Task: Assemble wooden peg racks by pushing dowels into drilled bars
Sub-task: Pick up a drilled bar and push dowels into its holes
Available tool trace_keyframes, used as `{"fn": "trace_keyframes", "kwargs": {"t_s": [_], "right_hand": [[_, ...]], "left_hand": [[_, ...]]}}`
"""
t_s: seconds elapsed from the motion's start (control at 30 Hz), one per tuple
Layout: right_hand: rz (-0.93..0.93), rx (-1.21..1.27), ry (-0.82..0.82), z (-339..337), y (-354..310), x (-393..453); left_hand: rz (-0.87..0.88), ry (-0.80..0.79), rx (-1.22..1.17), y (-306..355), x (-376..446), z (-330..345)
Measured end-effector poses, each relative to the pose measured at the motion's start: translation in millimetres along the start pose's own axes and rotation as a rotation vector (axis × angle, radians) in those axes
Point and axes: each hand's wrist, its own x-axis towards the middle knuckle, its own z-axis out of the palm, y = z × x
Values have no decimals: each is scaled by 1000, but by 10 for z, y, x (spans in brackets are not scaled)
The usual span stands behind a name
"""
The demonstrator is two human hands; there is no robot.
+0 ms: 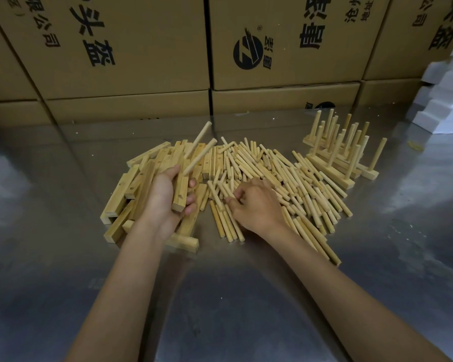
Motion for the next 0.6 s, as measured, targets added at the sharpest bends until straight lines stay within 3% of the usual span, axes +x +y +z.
{"fn": "trace_keyframes", "kwargs": {"t_s": [0.17,0.33,0.6], "right_hand": [[24,174,106,-258,-14,-58],[-291,392,-28,-491,-190,-346],[-599,7,191,-477,-349,-488]], "left_hand": [[-30,-22,-33,-9,-17,11],[-9,-35,39,-40,-37,72],[18,27,191,-54,-101,146]]}}
